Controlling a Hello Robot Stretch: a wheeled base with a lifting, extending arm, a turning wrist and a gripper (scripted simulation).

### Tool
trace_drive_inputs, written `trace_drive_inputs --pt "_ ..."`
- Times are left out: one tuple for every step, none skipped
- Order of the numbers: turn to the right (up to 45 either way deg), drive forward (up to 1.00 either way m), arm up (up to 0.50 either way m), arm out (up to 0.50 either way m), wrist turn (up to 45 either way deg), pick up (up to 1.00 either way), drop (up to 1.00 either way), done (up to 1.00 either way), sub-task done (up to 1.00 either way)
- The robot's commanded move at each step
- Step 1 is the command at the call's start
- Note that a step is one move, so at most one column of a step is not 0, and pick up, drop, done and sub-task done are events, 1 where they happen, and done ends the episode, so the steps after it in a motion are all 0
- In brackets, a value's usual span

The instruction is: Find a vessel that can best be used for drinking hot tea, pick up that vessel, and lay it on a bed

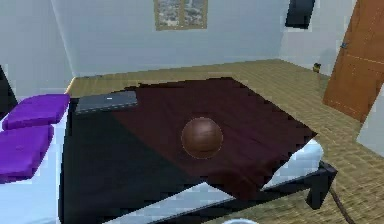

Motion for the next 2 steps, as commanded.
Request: trace_drive_inputs --pt "12.0 0.00 0.00 0.00 0.0 0.00 0.00 0.00 0.00" --pt "0.0 0.20 0.00 0.00 0.0 0.00 0.00 0.00 0.00"
